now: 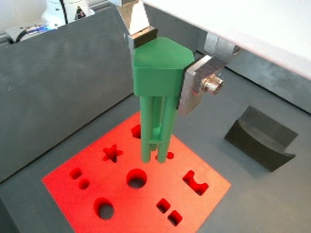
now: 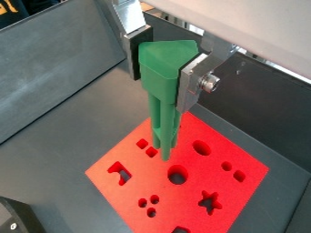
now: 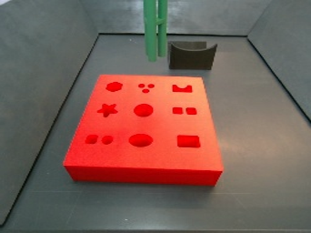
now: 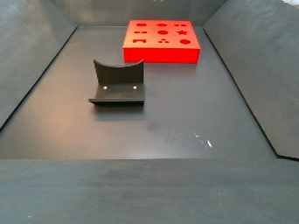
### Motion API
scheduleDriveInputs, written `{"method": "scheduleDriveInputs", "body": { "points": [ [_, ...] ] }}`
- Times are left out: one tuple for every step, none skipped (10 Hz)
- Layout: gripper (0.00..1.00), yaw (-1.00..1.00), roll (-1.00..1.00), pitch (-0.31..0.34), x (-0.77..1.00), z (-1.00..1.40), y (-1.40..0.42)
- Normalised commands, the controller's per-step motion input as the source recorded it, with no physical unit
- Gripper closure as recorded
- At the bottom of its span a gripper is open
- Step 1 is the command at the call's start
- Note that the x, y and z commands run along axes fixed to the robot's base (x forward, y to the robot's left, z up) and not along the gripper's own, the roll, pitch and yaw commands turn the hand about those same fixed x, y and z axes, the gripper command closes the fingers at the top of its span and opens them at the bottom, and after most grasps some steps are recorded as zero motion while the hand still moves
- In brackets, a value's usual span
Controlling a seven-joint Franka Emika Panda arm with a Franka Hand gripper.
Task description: Insert the 3 prong object.
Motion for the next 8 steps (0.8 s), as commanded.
{"method": "scheduleDriveInputs", "body": {
  "points": [
    [1.00, -0.01, 0.06, -0.031, 0.08, -0.45, 0.56],
    [1.00, -0.03, 0.11, -0.049, 0.04, -0.55, 0.61],
    [1.00, -0.02, 0.13, -0.043, 0.03, -0.56, 0.59],
    [1.00, 0.00, 0.16, -0.036, 0.00, -0.55, 0.51],
    [1.00, -0.04, 0.15, -0.050, -0.07, -0.57, 0.47],
    [1.00, 0.00, 0.00, -0.094, -0.30, -0.50, 0.30],
    [1.00, 0.20, -0.17, -0.104, -0.21, -0.34, 0.04],
    [1.00, 0.35, -0.30, -0.107, -0.10, -0.22, 0.00]
  ]
}}
